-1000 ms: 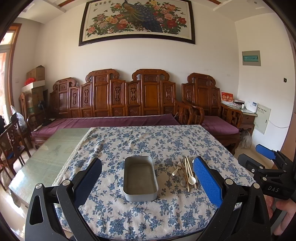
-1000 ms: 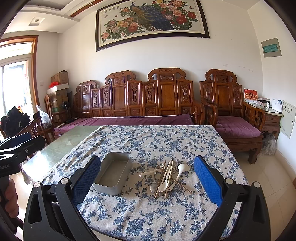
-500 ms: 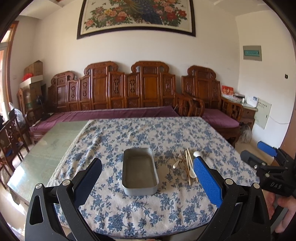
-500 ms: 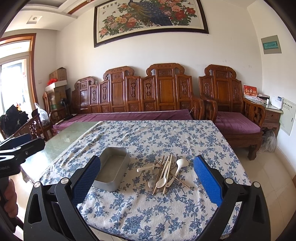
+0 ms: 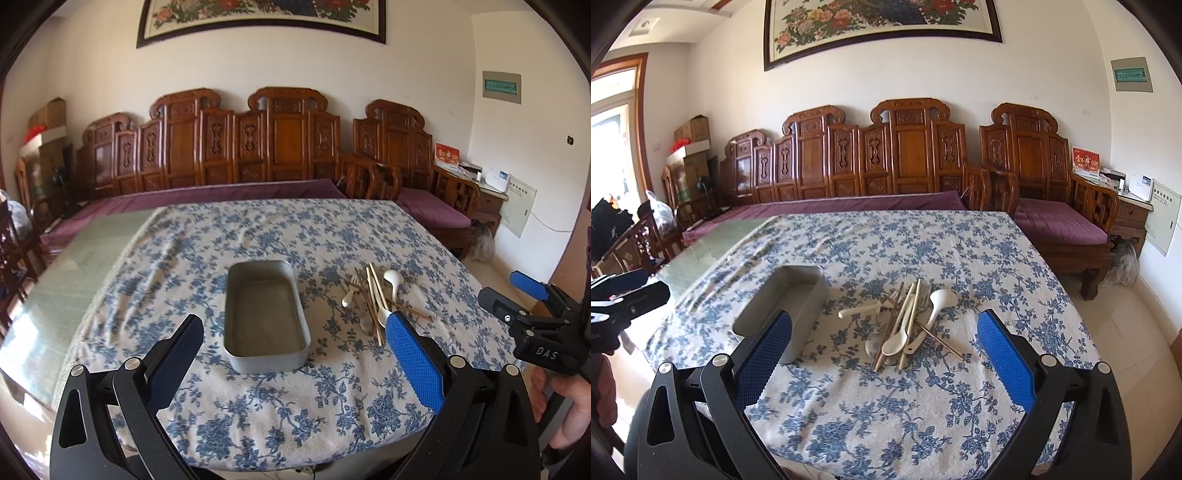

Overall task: Organize utensils
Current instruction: 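Reach the left gripper to the white plastic fork and close on it, then carry the fork into the grey tray with the left gripper while the right gripper grasps a white plastic spoon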

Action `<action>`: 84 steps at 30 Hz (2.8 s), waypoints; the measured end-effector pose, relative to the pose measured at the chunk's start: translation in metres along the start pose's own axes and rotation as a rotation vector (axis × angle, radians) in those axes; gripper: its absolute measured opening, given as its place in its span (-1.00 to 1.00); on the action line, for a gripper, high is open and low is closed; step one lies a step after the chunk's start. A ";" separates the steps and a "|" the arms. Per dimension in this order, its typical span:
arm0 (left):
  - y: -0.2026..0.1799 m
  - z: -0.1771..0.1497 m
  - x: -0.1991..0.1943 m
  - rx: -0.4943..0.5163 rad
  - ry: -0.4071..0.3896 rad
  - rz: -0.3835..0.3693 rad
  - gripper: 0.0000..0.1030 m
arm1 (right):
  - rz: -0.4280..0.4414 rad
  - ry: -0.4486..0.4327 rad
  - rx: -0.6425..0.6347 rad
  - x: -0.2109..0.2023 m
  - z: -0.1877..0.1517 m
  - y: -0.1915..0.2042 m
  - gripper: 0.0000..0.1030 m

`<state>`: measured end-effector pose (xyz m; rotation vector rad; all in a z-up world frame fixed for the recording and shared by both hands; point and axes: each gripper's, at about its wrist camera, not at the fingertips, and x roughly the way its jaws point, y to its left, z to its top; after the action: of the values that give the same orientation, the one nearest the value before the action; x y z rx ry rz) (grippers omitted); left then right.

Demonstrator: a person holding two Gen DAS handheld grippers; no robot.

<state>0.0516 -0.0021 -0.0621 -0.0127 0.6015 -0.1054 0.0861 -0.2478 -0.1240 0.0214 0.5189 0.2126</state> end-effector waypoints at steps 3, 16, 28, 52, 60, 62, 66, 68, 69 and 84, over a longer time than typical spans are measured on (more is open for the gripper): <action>0.001 0.000 0.015 0.009 0.017 -0.015 0.85 | -0.005 0.021 -0.001 0.015 -0.004 -0.006 0.95; -0.016 0.018 0.083 0.081 0.084 -0.084 0.85 | 0.003 0.163 -0.003 0.077 -0.003 -0.043 0.52; -0.044 0.032 0.170 0.087 0.229 -0.184 0.36 | 0.013 0.246 0.009 0.122 -0.003 -0.078 0.29; -0.061 0.009 0.276 -0.003 0.513 -0.268 -0.77 | 0.010 0.327 0.006 0.145 -0.034 -0.086 0.29; -0.073 0.014 0.231 0.088 0.393 -0.219 -0.78 | 0.013 0.336 -0.017 0.147 -0.038 -0.079 0.29; -0.074 0.015 0.218 0.095 0.367 -0.215 -0.78 | 0.015 0.337 -0.017 0.147 -0.039 -0.078 0.29; -0.073 0.018 0.193 0.114 0.297 -0.201 -0.78 | 0.016 0.343 -0.024 0.149 -0.042 -0.075 0.29; -0.070 0.019 0.184 0.108 0.274 -0.208 -0.78 | 0.020 0.347 -0.026 0.150 -0.044 -0.072 0.29; -0.069 0.020 0.180 0.103 0.265 -0.211 -0.78 | 0.023 0.348 -0.031 0.151 -0.045 -0.070 0.29; -0.046 0.012 0.133 0.078 0.161 -0.190 -0.78 | 0.154 0.398 0.066 0.191 -0.053 -0.033 -0.32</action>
<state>0.1633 -0.0618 -0.1251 0.0148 0.7560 -0.3161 0.2281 -0.2419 -0.2659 0.0847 0.9227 0.3530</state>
